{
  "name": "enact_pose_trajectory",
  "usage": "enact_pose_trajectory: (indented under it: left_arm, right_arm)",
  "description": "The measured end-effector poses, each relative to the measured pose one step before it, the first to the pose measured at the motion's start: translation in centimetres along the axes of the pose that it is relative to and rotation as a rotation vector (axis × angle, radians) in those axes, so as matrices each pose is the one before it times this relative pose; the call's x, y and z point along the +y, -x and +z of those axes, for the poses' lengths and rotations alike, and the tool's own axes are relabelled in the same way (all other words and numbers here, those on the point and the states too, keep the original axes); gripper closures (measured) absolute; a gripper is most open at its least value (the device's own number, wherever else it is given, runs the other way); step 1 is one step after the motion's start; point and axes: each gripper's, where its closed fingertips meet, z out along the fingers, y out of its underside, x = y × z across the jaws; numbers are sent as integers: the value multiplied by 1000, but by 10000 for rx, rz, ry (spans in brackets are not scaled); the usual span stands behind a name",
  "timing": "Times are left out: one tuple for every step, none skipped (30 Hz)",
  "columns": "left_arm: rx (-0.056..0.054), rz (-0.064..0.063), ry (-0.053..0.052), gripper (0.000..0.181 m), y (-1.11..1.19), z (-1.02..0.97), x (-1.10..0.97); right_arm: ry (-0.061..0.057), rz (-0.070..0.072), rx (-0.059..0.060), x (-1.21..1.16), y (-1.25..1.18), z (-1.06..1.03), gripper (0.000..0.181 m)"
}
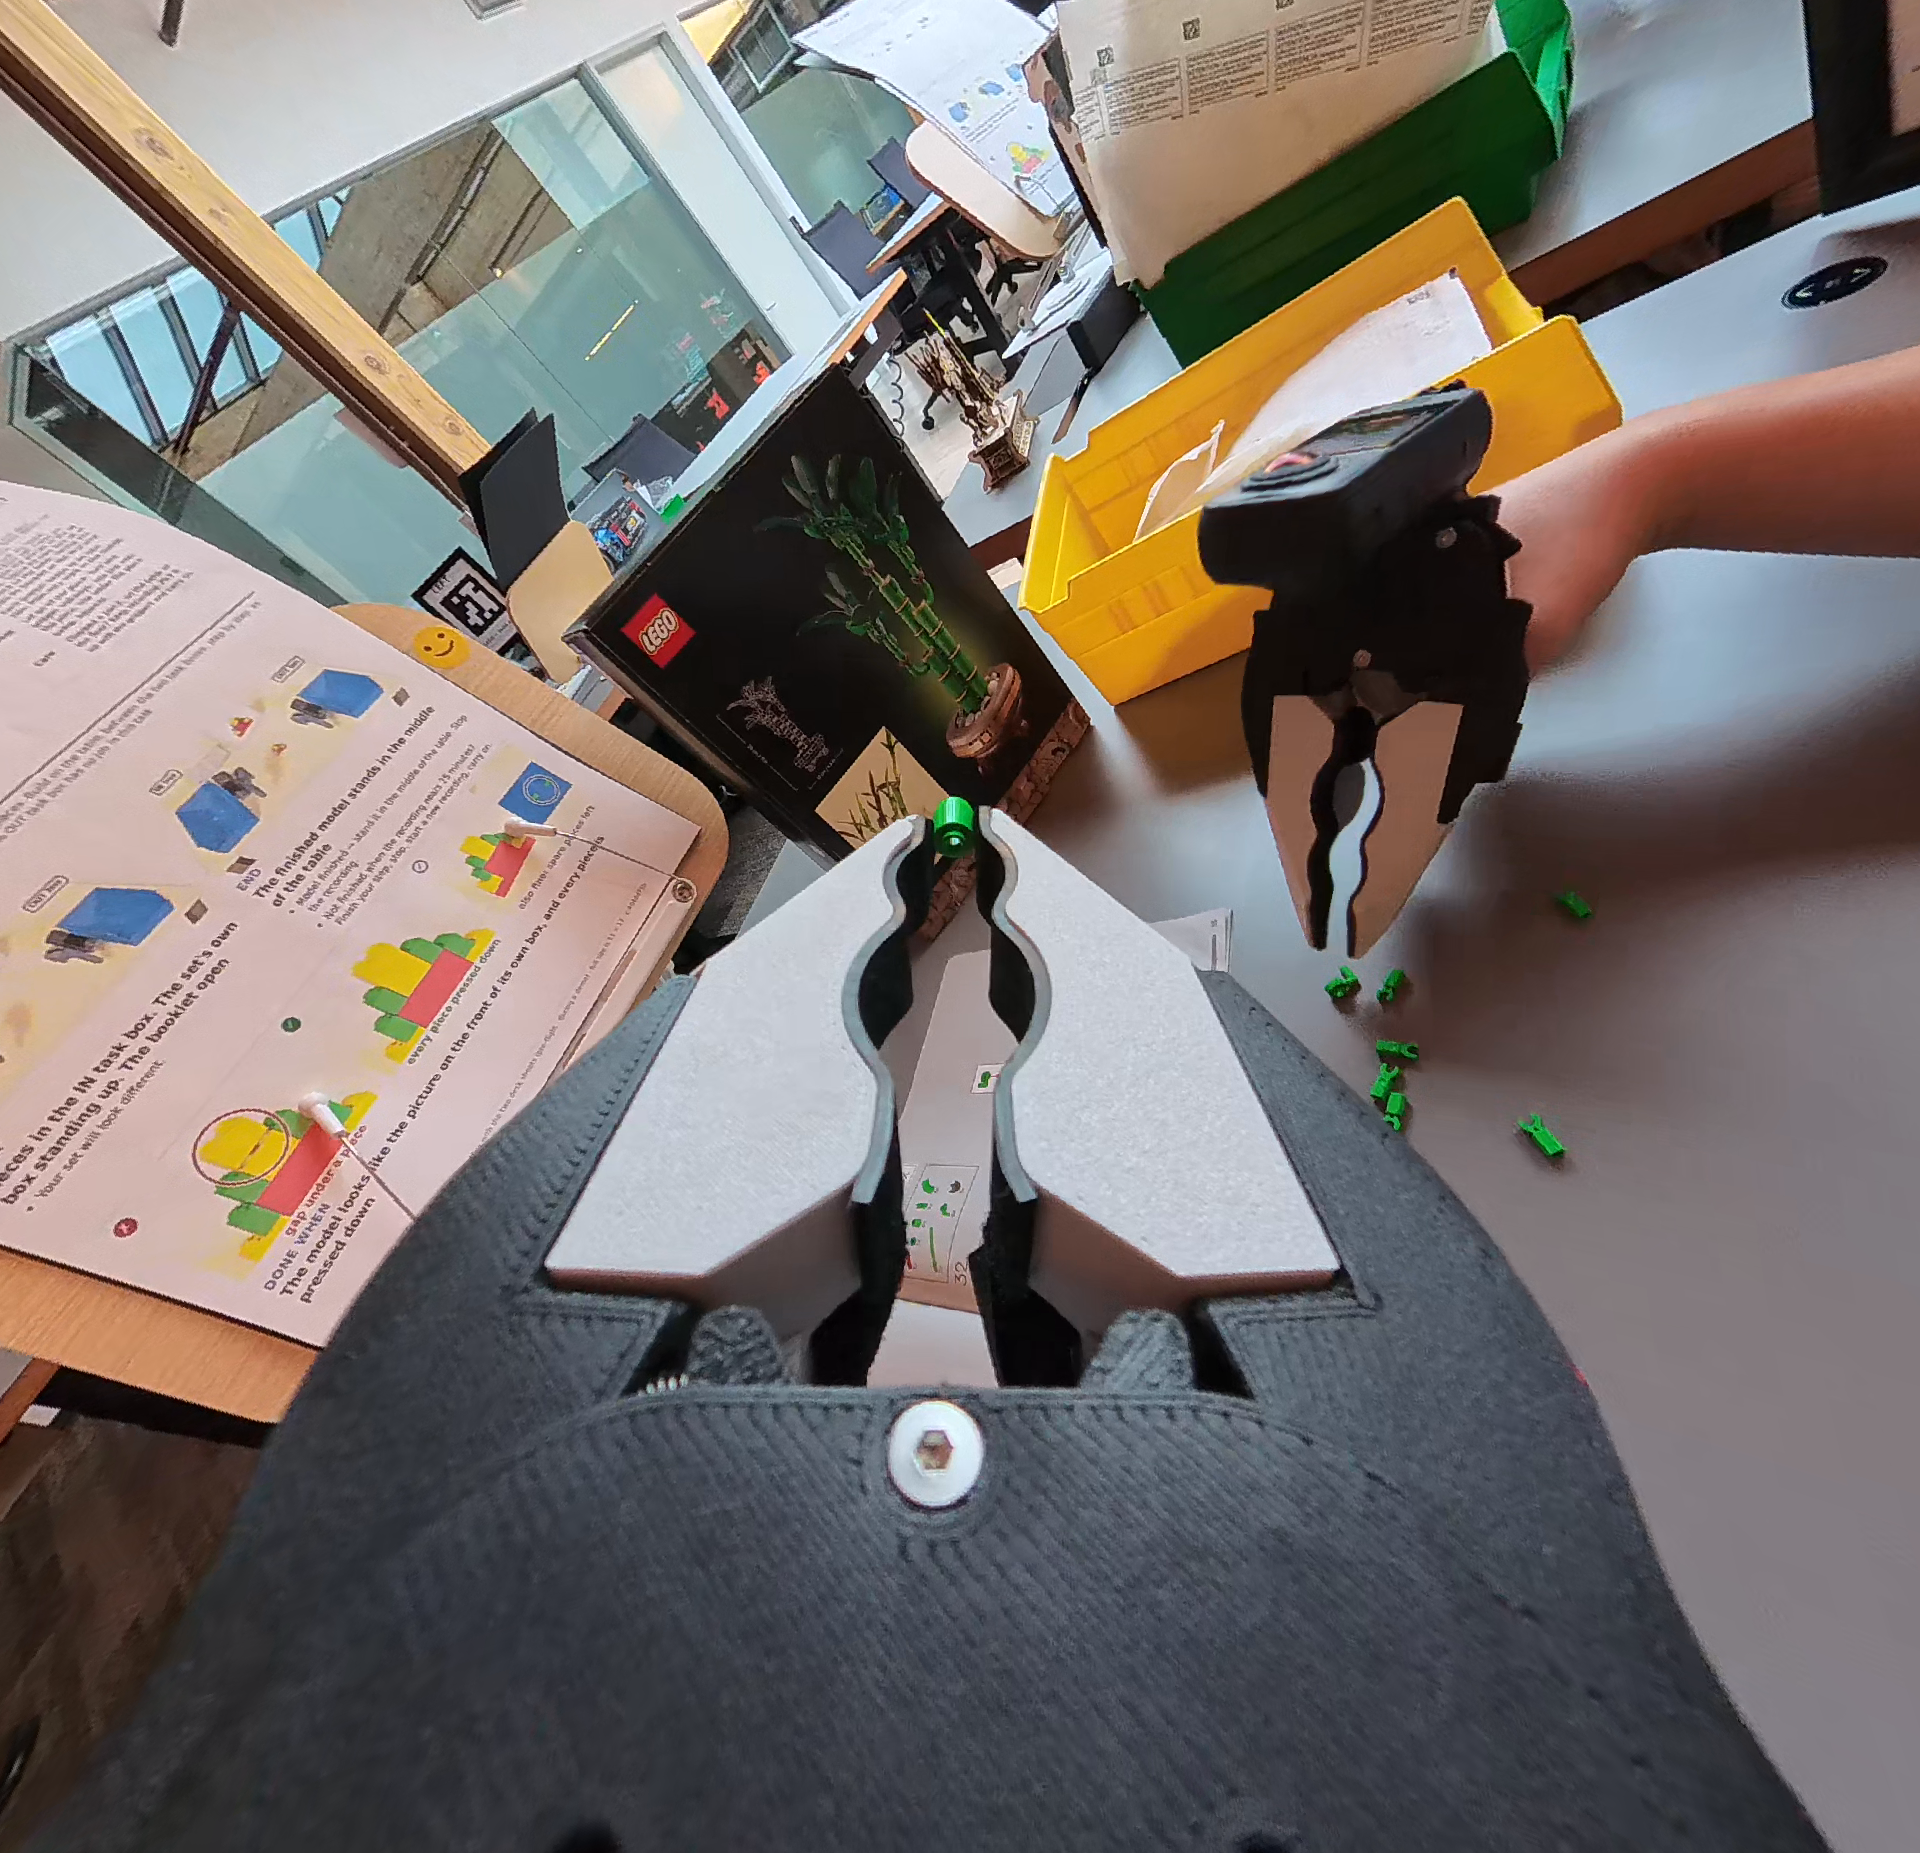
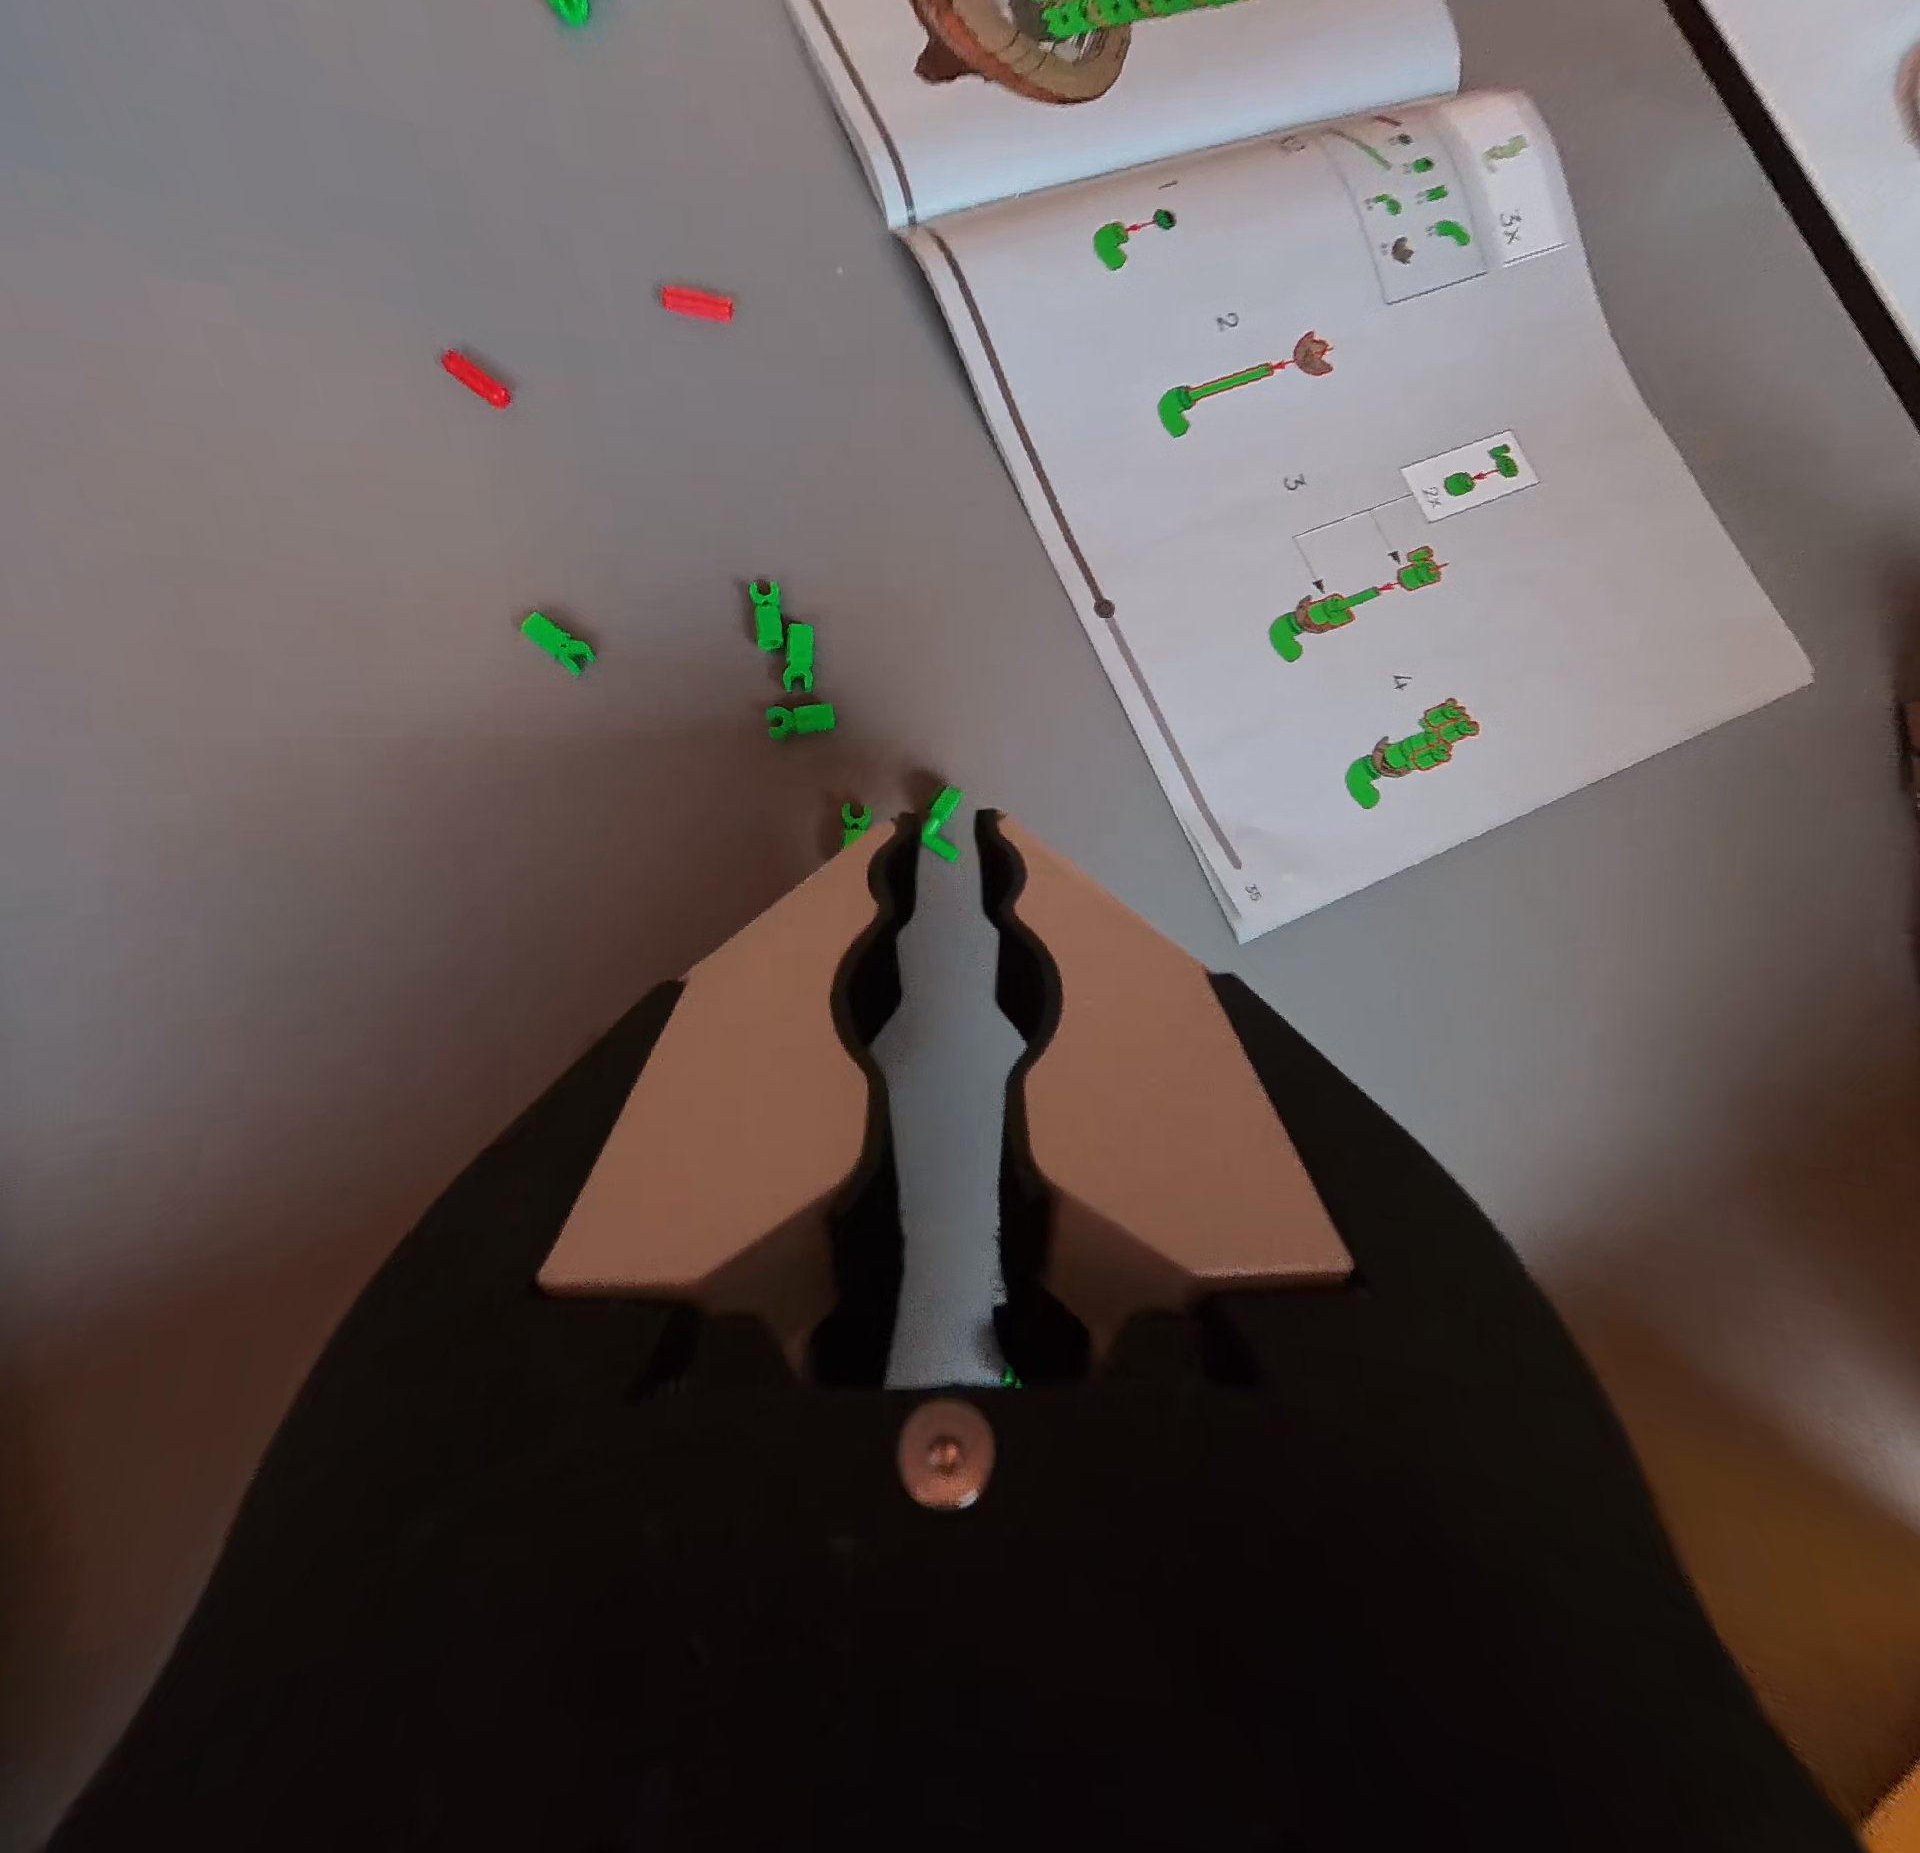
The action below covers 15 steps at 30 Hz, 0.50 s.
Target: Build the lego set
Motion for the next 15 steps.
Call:
enact_pose_trajectory:
  left_arm:
    - [8,-5,2,175,-11,8,3]
    - [14,3,12,175,-33,30,23]
    - [10,11,20,175,-40,21,22]
    - [12,15,18,175,-47,26,12]
    - [9,15,14,175,-46,20,6]
    - [8,12,11,175,-31,4,5]
    - [5,4,5,175,-21,14,3]
    - [9,-8,-4,175,-12,1,-13]
    - [10,-14,-7,175,-6,7,3]
    - [8,-14,-5,176,-2,6,6]
    - [13,-10,1,176,-18,27,26]
    - [6,-1,8,175,-13,16,29]
    - [6,4,11,175,-19,28,36]
    - [7,-2,11,175,-24,29,35]
    - [15,-7,7,175,-33,30,22]
  right_arm:
    - [-192,83,-71,-54,16,-56,169]
    - [-152,51,-107,-65,88,54,168]
    - [-65,89,-144,4,143,149,168]
    - [56,122,-110,161,68,241,167]
    - [147,106,-69,282,4,265,165]
    - [137,37,-83,278,79,260,165]
    - [72,1,0,180,-20,210,165]
    - [7,3,27,100,-59,160,165]
    - [-50,57,-35,11,-10,102,165]
    - [-103,101,-70,-83,18,60,166]
    - [-71,56,-41,-38,-14,91,167]
    - [-93,17,-77,-66,50,72,169]
    - [-70,26,-60,-48,29,55,172]
    - [-35,43,-9,-6,-53,24,174]
    - [-27,40,-35,11,-16,-18,177]
